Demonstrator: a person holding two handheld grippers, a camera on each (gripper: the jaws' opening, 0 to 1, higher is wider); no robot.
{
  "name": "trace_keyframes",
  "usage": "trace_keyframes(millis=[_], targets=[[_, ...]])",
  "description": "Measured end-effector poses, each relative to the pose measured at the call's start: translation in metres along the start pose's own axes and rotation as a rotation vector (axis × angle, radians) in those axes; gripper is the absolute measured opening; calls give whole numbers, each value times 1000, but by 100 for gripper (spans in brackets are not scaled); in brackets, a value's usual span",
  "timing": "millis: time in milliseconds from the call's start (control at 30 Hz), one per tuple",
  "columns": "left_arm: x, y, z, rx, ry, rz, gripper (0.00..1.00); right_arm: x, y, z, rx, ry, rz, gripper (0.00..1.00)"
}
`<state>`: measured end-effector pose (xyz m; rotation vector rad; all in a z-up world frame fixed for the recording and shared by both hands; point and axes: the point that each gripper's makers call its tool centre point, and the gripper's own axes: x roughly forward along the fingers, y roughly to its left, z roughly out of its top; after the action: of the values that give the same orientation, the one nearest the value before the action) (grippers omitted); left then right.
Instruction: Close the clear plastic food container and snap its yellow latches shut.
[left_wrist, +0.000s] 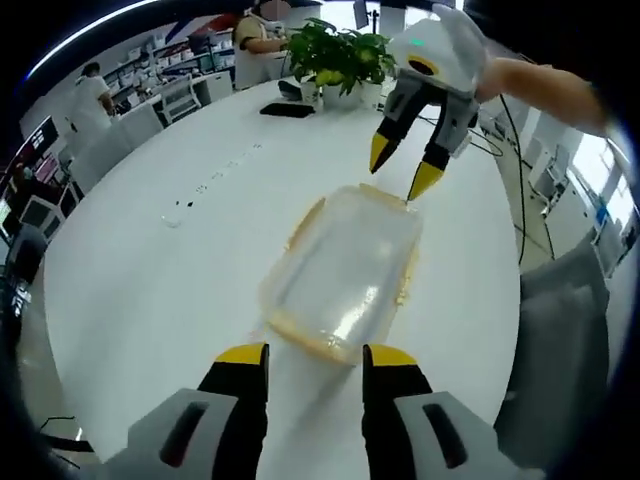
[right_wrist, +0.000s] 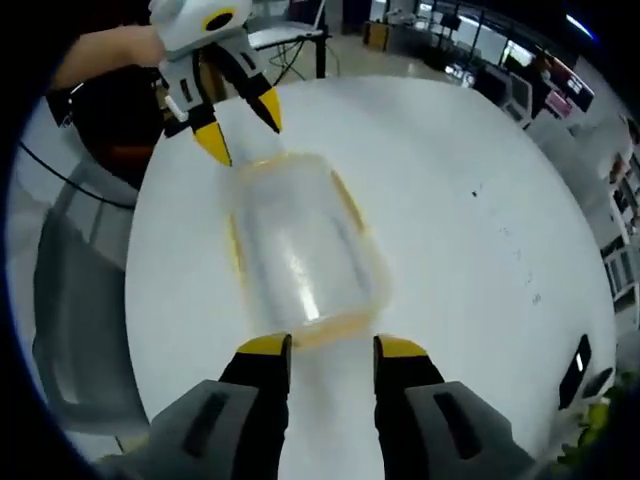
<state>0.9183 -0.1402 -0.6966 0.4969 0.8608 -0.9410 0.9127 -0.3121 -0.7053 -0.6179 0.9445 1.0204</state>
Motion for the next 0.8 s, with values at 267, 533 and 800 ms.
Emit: trace_keyframes(millis=[267, 533, 800], targets=[[-3, 10, 2, -168, -44, 75, 28, 2, -1, 7, 139, -84, -74, 27], [1, 12, 1, -287, -83, 119, 27, 2, -7, 13, 268, -190, -155, 26], [3, 13, -3, -418, -128, 140, 26, 8, -3, 10, 357, -223, -156, 26]])
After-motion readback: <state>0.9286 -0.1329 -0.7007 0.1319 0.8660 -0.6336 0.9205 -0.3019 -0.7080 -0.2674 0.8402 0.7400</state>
